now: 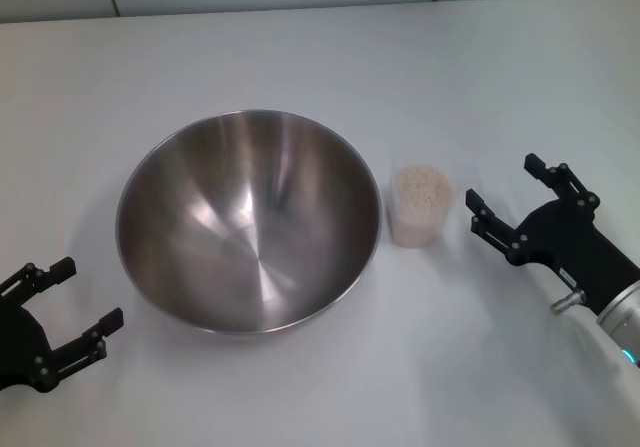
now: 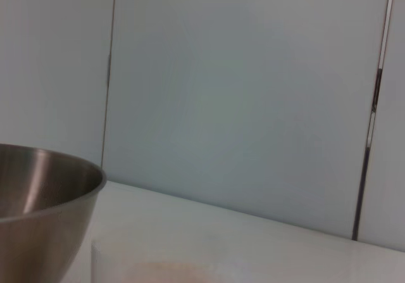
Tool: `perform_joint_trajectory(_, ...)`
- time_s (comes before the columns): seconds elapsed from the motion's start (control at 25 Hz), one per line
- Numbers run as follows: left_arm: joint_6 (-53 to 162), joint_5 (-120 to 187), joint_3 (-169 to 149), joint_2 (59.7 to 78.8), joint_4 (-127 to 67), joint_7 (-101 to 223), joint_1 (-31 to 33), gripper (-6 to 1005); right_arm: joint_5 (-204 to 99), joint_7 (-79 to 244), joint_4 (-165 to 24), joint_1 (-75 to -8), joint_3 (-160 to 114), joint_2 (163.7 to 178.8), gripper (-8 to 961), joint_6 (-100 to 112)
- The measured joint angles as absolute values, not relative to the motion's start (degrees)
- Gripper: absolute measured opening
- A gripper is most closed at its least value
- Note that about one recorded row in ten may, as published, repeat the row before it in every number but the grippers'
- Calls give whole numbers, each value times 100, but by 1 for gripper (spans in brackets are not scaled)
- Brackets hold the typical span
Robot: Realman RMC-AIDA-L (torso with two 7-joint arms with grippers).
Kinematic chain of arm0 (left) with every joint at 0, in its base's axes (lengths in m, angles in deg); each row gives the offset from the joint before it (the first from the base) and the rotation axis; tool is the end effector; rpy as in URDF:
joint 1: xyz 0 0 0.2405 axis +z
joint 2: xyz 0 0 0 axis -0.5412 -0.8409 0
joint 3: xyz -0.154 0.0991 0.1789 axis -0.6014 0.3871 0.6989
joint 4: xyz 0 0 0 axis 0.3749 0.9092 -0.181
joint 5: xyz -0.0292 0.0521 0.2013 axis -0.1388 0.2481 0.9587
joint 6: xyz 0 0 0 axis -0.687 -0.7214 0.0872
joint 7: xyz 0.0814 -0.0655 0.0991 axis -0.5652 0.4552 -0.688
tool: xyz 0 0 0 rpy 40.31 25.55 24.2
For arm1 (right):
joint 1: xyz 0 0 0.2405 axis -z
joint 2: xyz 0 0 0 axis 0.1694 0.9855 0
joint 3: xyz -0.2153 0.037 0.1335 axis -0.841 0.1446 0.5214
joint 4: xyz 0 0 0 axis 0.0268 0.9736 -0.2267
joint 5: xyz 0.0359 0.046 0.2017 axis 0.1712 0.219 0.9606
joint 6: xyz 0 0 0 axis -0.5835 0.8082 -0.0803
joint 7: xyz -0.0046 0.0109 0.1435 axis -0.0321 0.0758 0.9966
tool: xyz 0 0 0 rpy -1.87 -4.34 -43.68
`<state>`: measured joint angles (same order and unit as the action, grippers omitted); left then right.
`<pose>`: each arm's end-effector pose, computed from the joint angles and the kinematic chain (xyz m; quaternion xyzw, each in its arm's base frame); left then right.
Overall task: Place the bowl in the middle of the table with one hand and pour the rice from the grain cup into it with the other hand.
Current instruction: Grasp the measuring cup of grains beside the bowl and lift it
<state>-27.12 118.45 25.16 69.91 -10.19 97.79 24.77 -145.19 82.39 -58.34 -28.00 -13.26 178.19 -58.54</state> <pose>-0.3708 0.2033 0.0028 -0.9005 -0.1555 -0.2508 0.3194 0.3351 0.2519 -0.0704 -0.8108 0.1734 0.2452 0.5024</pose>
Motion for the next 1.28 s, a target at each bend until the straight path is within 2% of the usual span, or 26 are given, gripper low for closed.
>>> perform_joint_trajectory(1.28, -2641, 11964, 2499, 6999, -1021, 9788, 2441, 811, -14509, 8270, -5808, -3097, -1147, 17819, 722, -5636)
